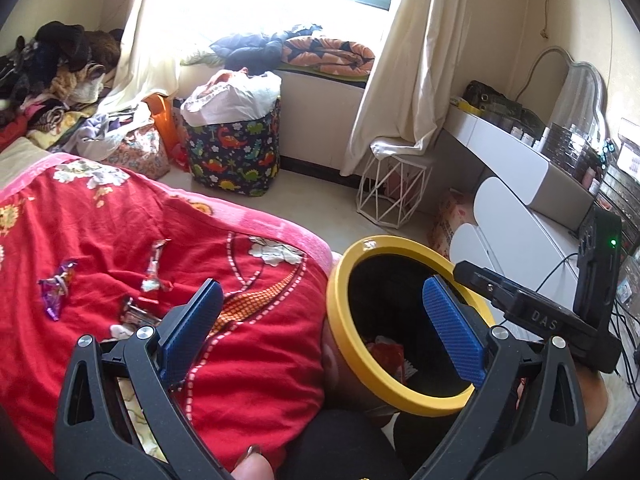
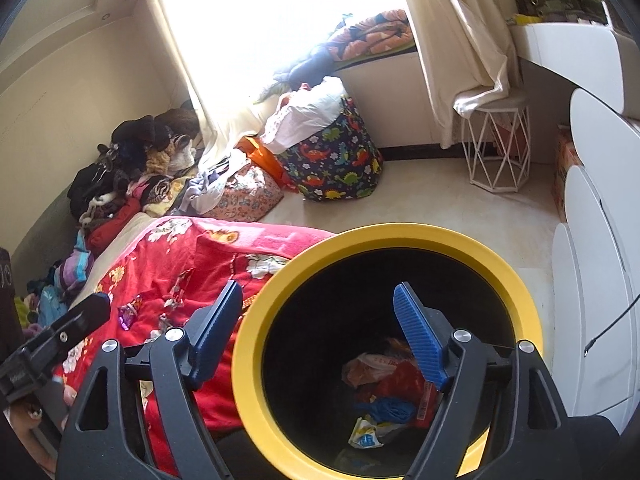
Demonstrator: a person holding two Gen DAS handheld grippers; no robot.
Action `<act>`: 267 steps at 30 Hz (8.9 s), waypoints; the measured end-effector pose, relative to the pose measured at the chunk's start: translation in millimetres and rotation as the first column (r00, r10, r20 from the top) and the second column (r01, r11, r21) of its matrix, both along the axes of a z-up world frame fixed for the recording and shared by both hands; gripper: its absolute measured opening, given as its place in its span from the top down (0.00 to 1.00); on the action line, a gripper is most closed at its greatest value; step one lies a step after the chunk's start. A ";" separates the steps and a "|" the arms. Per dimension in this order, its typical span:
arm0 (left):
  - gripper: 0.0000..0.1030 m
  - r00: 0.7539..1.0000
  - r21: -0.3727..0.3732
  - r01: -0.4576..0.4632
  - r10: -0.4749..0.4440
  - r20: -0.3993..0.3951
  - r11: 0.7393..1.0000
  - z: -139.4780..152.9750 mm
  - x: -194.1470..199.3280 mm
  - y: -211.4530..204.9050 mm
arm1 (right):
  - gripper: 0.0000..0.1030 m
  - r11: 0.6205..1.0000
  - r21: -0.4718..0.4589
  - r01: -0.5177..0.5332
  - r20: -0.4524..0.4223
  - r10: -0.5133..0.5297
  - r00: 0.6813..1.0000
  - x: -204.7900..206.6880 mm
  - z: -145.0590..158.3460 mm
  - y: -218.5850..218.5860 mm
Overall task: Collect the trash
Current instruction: 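Move both tools back toward the remaining wrappers on the bed, then grasp the black-green chip bag with the right tool while the left tool grasps the purple wrapper, then carry the chip bag and purple wrapper over the yellow bin and open both tools, then move both tools back toward the candy bar and red wrapper on the bed, then grasp the red candy wrapper with the right tool while the left tool grasps the chocolate bar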
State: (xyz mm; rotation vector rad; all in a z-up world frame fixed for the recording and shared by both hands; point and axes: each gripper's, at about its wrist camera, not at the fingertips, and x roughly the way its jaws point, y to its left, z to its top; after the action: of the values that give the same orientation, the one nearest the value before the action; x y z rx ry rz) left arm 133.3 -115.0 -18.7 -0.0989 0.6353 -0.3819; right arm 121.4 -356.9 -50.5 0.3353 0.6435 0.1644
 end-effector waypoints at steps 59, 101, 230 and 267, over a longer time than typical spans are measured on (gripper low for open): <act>0.29 0.832 -0.040 -0.532 0.514 -0.210 0.846 -81.3 55.9 234.8 | 0.46 0.651 -0.304 -0.696 -0.274 0.640 0.718 50.0 -81.5 289.5; 0.85 0.924 -0.019 -0.368 0.363 -0.121 0.930 -53.0 44.0 163.8 | 0.89 0.850 -0.009 -0.526 -0.134 0.521 0.843 37.5 -35.3 165.0; 0.11 0.970 0.023 -0.232 0.233 -0.071 0.972 -33.1 22.6 78.5 | 0.27 0.978 0.005 -0.210 -0.046 0.210 0.977 58.4 8.2 82.1; 0.61 0.863 -0.221 -0.377 0.255 -0.435 0.899 -124.5 67.6 139.6 | 0.92 0.863 0.084 -0.498 -0.241 0.502 0.831 181.1 -60.9 231.0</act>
State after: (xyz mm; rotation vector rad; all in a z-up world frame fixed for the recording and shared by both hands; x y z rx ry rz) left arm 200.9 24.6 -143.3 -0.5809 0.9432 -0.1274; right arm 302.5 -125.9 -111.4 0.1973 0.9815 0.6411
